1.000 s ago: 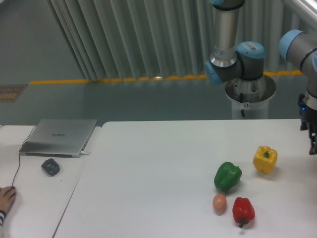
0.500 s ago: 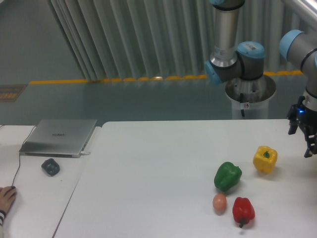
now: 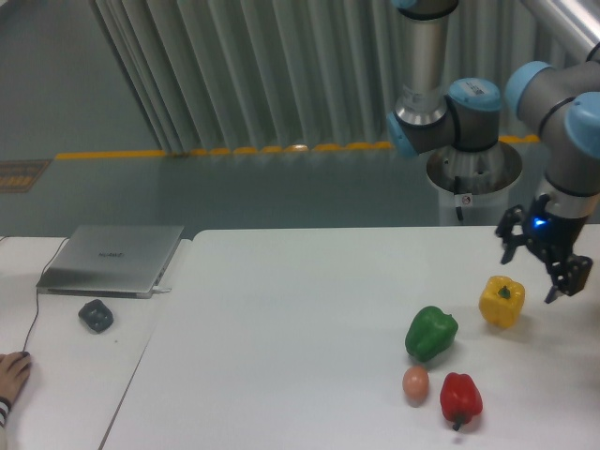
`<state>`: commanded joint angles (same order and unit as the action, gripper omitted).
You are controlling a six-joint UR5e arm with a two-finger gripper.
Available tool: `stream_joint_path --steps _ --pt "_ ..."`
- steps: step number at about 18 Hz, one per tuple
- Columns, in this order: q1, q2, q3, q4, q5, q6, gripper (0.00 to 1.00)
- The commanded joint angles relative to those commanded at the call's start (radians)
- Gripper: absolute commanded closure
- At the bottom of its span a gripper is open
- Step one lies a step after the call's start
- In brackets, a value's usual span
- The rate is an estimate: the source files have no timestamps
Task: Place the green peppers in a basket
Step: 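Move the open gripper over the green bell pepper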
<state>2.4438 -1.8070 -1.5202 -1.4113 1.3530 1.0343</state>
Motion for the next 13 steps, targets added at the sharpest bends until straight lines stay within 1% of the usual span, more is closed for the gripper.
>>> stream_joint_path --steps 2,4,5,7,9,11,13 --pt "-0.031 -0.002 -0.005 0.028 0.002 -0.110 0.00" --pt "-0.072 -0.008 -0.009 0.073 0.006 -0.239 0.00" --pt "-0.090 -0.018 -0.011 0.098 0.009 -0.276 0.00" --pt "-0.117 -0.029 -0.012 0.121 0.043 -0.289 0.00" --pt "-0.173 -0.050 -0.012 0.133 0.142 -0.289 0.00" --pt "-0.232 -0.078 -0.012 0.167 0.231 -0.292 0.00" --pt "-0.250 -0.094 -0.012 0.187 0.258 -0.290 0.00"
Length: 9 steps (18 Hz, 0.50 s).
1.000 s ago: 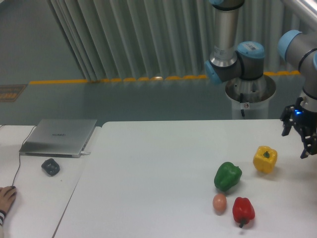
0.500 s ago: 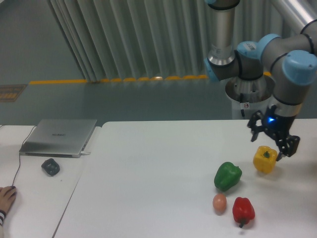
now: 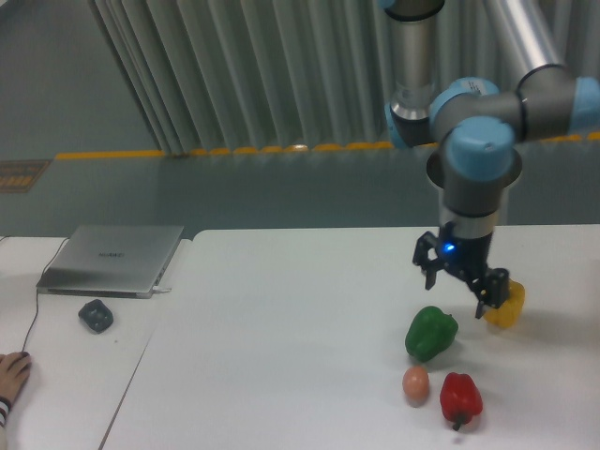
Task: Place the green peppers in a basket
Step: 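Move the open gripper over the green bell pepper, then lower the gripper onto the green pepper and close on it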
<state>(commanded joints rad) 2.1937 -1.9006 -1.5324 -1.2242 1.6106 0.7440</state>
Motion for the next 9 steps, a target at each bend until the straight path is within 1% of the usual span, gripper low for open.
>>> stream_joint_path --steps 5,9 --pt "-0.022 -0.014 0.000 0.009 0.006 0.009 0.00" --pt "-0.037 -0.051 0.000 0.008 0.040 0.012 0.00"
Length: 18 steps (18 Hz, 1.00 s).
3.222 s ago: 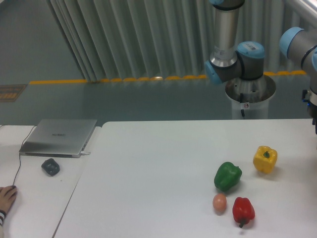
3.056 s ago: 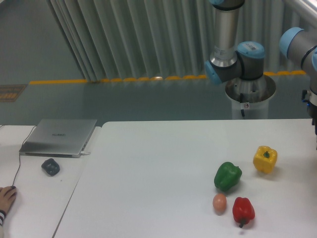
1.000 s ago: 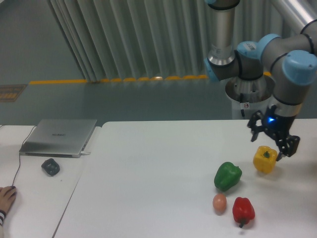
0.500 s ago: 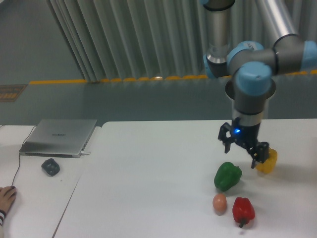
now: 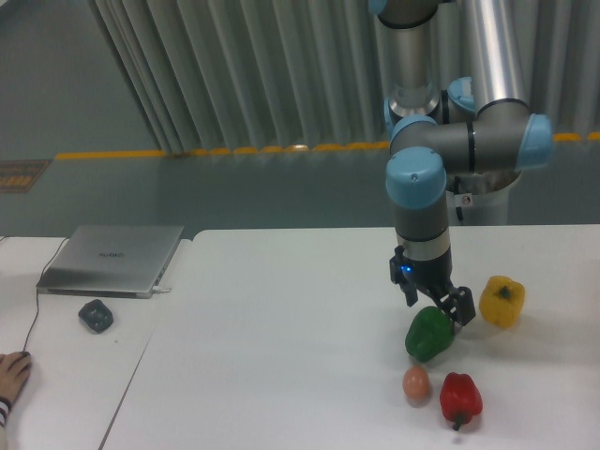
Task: Place the green peppers in a basket
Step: 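Lower the gripper onto the green pepper and close on it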
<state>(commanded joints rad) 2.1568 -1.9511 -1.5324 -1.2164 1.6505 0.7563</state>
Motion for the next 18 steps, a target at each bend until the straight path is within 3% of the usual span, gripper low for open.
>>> stream_joint_path --steps 18 --pt "-0.014 -0.052 -0.021 -0.015 0.026 -0.006 0.00"
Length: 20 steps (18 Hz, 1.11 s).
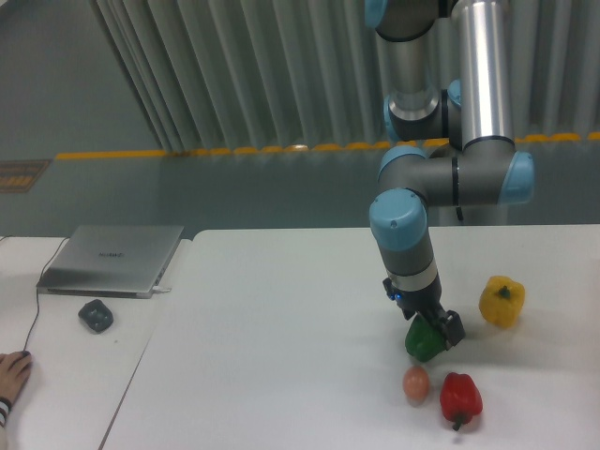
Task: Place the green peppers in a basket
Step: 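Lower the gripper onto the green pepper and close on it, then lift the green pepper and carry it past the yellow pepper out of view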
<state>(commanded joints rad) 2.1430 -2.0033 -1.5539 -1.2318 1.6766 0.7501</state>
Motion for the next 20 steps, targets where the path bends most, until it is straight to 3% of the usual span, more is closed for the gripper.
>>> stream_joint_path --steps 2,4,7,12,15,18,20 --pt "0.003 0.001 0.000 0.000 0.000 0.003 0.00" --pt "0.003 0.000 0.000 -0.003 -0.002 0.002 0.15" --pt "0.003 0.000 0.000 -0.005 0.000 -0.005 0.49" --pt "0.008 0.003 0.008 -0.020 0.000 -0.005 0.69" --pt "0.026 0.018 0.028 -0.046 -0.008 0.000 0.69" --pt "0.035 0.032 0.095 -0.113 -0.011 0.008 0.69" --pt "0.055 0.055 0.129 -0.120 -0.034 0.011 0.69"
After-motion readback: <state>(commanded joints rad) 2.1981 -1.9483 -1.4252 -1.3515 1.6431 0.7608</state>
